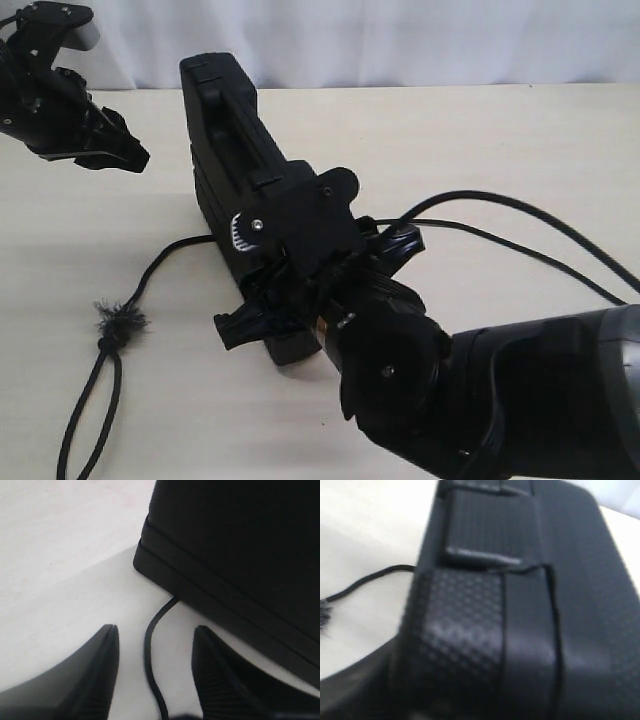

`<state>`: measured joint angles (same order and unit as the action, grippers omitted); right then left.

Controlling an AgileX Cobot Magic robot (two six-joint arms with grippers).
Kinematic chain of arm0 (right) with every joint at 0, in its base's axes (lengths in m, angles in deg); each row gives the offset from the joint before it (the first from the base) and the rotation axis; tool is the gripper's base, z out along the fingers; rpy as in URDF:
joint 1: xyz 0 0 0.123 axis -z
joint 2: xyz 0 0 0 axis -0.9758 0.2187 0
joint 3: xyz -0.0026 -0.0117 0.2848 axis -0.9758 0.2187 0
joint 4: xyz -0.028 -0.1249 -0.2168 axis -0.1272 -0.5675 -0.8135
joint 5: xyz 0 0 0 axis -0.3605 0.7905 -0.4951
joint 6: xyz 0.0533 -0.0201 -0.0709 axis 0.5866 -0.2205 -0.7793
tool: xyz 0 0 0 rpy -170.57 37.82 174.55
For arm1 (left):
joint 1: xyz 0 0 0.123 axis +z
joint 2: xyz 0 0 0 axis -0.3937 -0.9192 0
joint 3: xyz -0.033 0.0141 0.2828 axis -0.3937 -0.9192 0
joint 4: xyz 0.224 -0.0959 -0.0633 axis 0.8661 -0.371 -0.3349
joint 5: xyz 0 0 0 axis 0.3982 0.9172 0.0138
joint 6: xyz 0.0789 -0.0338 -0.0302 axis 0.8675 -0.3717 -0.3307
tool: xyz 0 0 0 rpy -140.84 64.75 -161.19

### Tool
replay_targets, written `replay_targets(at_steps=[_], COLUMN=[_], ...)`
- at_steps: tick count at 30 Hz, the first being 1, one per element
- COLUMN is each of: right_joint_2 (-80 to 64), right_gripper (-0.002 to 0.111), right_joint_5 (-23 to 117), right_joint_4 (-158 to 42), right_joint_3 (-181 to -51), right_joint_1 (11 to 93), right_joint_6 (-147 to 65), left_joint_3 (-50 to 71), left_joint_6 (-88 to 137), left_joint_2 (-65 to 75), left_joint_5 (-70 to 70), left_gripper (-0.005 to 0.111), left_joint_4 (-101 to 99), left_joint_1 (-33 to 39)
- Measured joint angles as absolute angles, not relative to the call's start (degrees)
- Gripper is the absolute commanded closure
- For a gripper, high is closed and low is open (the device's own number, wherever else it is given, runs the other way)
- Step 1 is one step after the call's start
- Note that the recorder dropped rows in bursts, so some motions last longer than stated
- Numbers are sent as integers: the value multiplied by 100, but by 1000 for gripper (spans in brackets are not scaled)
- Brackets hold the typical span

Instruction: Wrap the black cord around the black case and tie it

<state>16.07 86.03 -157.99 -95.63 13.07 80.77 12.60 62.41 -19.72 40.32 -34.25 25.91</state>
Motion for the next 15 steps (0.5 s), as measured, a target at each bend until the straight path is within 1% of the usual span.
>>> replay_targets(at_steps=[2,3,15], right_joint_2=[1606,1606,1459], right_gripper=[94,104,104], right_joint_5=[8550,8539,8739], right_joint_4=[-15846,-15846,-15750], right_joint_3=[-9571,-9571,-9571], right_joint_1=[1307,1307,1307], right_joint_6=[8061,8061,8061], left_joint_3=[1260,1260,1260], left_joint_6=[6241,6241,6241], left_joint_2=[-1972,-1972,-1972], left_joint_5=[4032,4032,4032], left_gripper=[62,62,62], left_joint_4=[-3425,-3425,-3425], left_joint_1=[2591,2591,2591])
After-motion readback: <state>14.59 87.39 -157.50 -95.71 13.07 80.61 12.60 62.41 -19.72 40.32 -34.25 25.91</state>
